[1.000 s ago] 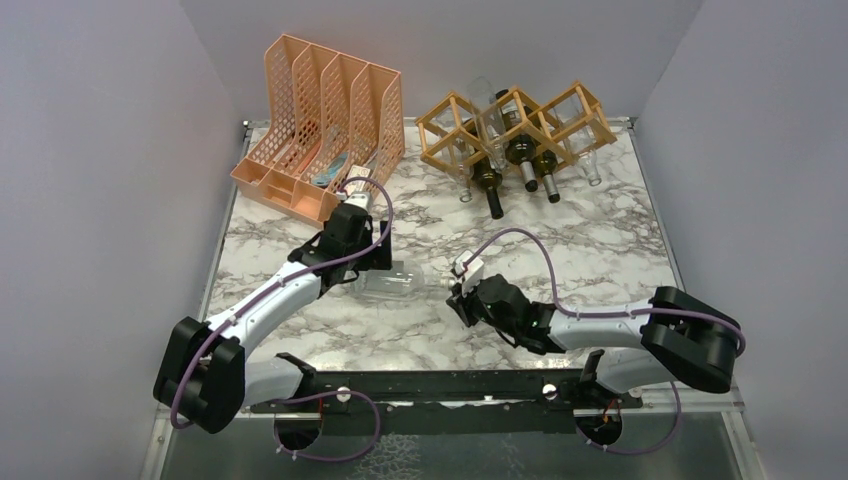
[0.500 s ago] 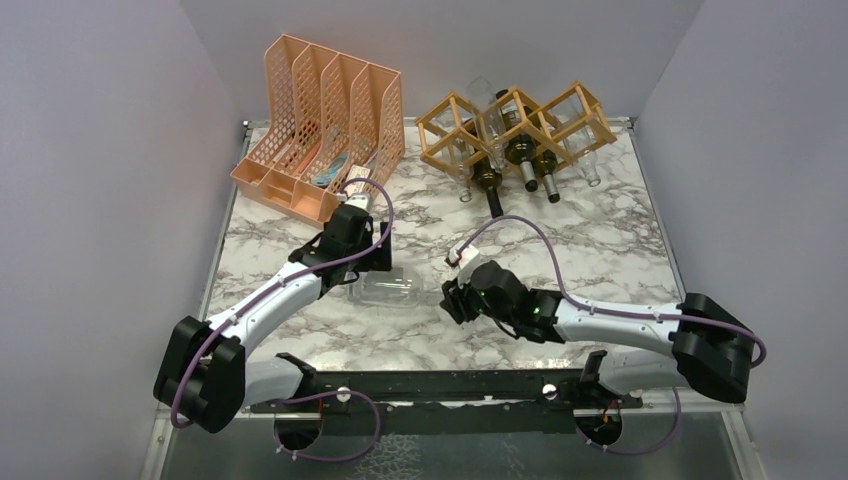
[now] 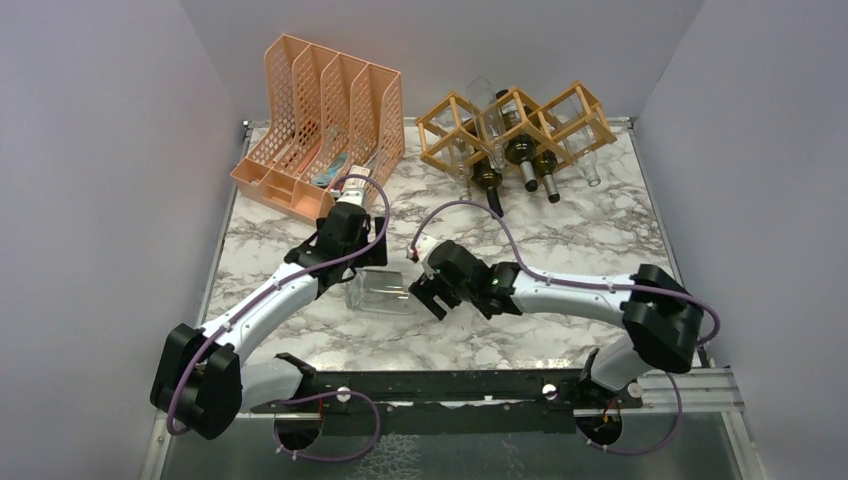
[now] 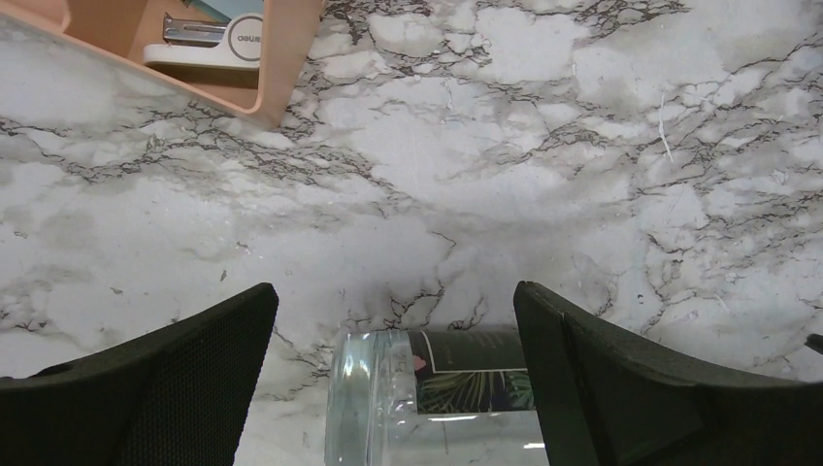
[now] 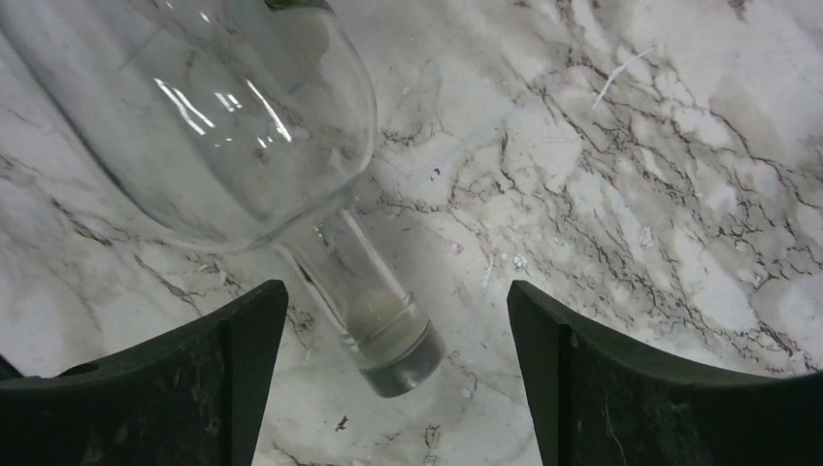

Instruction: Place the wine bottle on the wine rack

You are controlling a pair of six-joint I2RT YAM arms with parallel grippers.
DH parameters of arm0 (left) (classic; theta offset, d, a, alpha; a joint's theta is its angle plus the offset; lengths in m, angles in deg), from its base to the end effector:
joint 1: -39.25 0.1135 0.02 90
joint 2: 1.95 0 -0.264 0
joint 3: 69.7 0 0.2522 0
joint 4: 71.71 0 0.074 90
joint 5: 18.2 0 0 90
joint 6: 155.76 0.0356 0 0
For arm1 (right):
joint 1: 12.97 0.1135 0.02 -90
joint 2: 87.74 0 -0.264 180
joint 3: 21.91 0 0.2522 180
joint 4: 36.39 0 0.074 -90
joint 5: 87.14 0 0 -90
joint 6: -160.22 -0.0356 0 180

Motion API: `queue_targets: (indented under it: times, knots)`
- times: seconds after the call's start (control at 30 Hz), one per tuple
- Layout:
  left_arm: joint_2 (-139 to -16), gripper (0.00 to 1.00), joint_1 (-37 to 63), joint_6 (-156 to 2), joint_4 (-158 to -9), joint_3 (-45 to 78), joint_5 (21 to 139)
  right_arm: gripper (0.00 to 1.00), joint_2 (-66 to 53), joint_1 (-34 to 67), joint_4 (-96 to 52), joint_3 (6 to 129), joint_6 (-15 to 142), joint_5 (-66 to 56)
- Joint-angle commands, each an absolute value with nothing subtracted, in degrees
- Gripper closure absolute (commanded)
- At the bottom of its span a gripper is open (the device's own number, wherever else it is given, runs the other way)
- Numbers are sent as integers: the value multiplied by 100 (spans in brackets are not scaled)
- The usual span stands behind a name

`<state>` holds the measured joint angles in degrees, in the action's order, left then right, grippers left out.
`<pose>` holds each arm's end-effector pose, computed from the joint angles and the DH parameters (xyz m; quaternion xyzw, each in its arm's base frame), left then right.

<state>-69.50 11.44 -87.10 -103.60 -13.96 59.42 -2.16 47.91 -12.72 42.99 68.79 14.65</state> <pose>0.2200 -0.1074 0.2307 0.0093 0.9151 -0.0724 0.3967 0.1589 0.2703 0.2116 -0.4200 0.8159 0.1186 0.3792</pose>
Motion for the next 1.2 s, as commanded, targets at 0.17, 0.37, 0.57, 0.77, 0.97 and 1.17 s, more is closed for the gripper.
queue_targets:
  times: [0.17, 0.37, 0.57, 0.77, 0.97, 1.17]
  knots:
    - [-6776, 1, 1154, -8598, -10453, -1143, 5734, 25, 610, 4673, -642, 4863, 7620, 597]
    - [-6617, 1, 1152, -8648, -10548, -1089, 5460, 52, 1002, 4674, -598, 5045, 7661, 153]
    - [-6108, 1, 1156, -9079, -10579, -1327, 4687, 68, 1192, 4679, -544, 5095, 7563, -74]
    - [-5778, 1, 1159, -9286, -10583, -1458, 4412, 48, 1491, 4676, -618, 5293, 7462, -193]
    - [-5793, 1, 1165, -9211, -10636, -1410, 4461, 47, 1776, 4676, -809, 5398, 7442, -267]
    - [-5839, 1, 1166, -9197, -10633, -1386, 4510, 61, 1831, 4674, -989, 5283, 7427, -379]
